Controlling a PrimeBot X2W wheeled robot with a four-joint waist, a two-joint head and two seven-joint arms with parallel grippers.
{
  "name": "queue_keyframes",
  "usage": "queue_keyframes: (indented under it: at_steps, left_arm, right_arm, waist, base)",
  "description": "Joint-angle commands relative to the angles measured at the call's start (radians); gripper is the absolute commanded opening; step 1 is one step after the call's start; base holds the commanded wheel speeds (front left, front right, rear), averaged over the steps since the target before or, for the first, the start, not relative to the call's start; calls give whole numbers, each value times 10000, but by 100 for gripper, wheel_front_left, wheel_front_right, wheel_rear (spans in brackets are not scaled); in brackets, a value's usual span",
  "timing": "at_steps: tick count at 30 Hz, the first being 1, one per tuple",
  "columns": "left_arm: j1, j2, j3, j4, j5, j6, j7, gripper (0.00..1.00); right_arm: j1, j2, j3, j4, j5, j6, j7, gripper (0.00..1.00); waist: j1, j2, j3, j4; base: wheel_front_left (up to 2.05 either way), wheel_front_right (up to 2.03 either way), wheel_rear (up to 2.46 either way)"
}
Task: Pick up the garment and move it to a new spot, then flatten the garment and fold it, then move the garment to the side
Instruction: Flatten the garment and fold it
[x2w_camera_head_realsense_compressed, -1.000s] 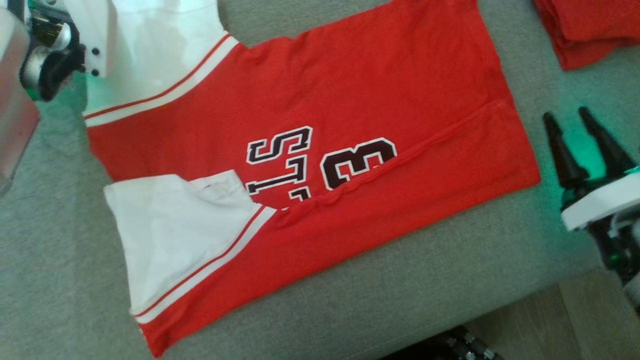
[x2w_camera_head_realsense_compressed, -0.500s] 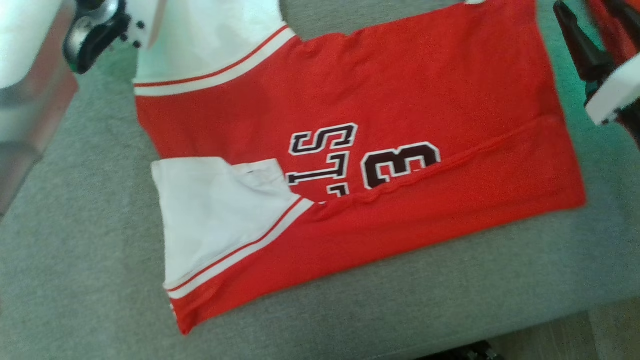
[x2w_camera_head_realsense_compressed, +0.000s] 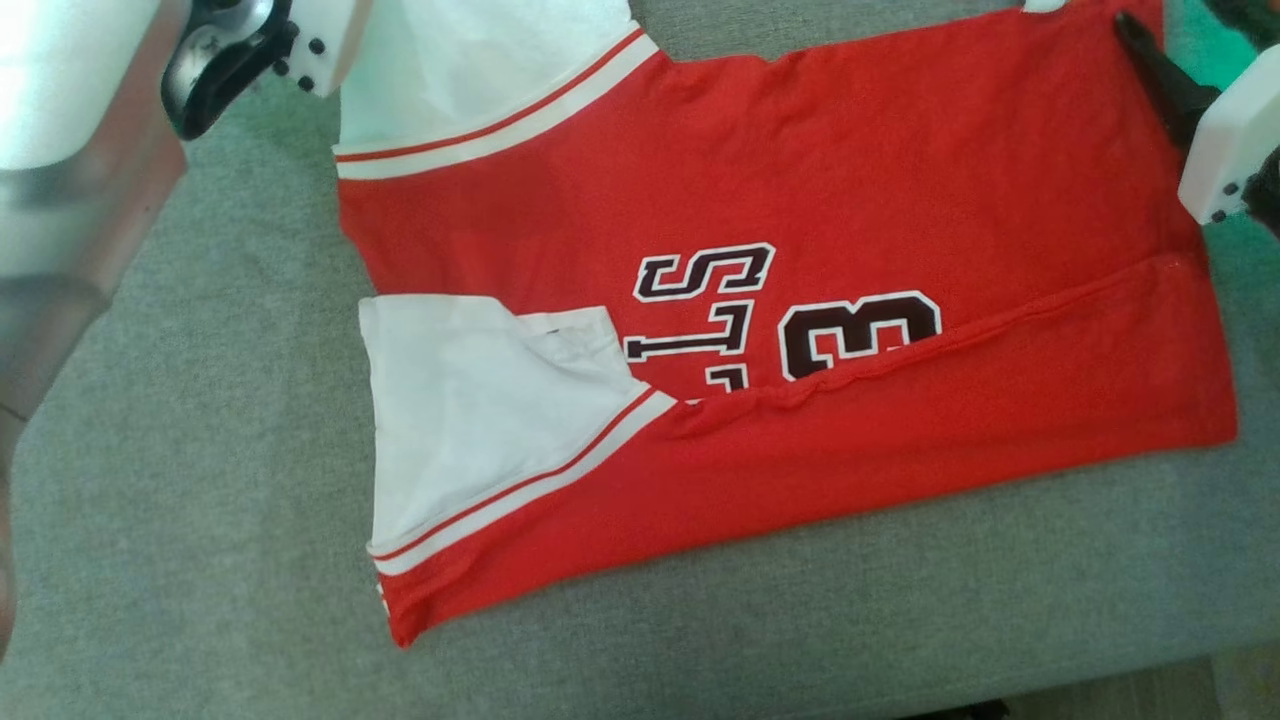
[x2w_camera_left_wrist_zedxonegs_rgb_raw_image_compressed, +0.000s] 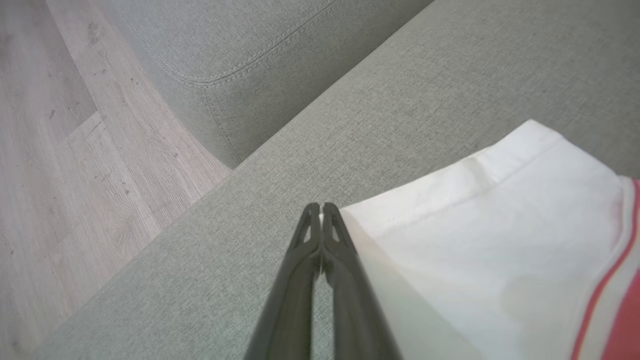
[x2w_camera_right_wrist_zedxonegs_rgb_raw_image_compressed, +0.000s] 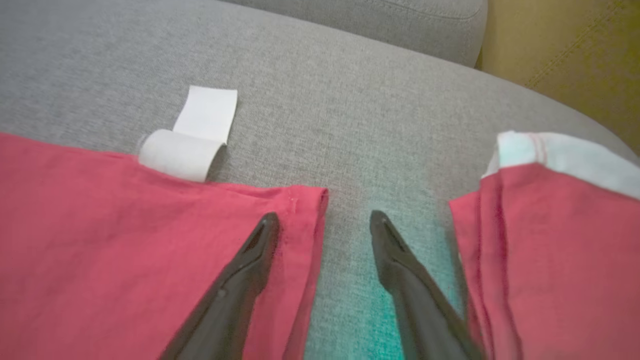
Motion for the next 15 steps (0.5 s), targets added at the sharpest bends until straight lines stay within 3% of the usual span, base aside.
queue_keyframes:
  at_steps: [1,4,6,9,10,12,15]
  left_arm:
    - [-666,247,292,-146,63,-8,-25,0]
    - [-692,239,277,-132,32,-21,-19,0]
    - [-691,228,266,-120,23,-23,-40,0]
    - [-682,215,251,-100,1,-29,-80,0]
    - [-678,220,242,-82,-8,-37,-120,0]
    - [-684,222,221,-70,-2,-43,-157,0]
    - [-713,264,227,-158,54,-66,-461,0]
  right_arm:
    - [-19,-160,228,59,219,65,37,88]
    - [-207,-174,625,211,563,65,81,75]
    - [-328,-221,888,250,755,65,68,52]
    - [-523,-303,1254,324,1003,65,-12,34]
    - [-630,-330,1459,354,1198,65,-70,17]
    - [-760,-373,1671,387,1301,65,-196,0]
    - [-1009,-374,1891,611,1348,65,-571,0]
  waist:
    - [-1,0,8,27]
    - [-1,0,35,75]
    - [-1,0,55,113]
    - [-1,0,83,172]
    - [-1,0,91,204]
    - [-1,0,99,228]
    - [-1,0,124,223]
  base:
    - [0,0,0]
    - [0,0,0]
    - [0,0,0]
    - [0,0,0]
    - [0,0,0]
    - [0,0,0]
    - [0,0,0]
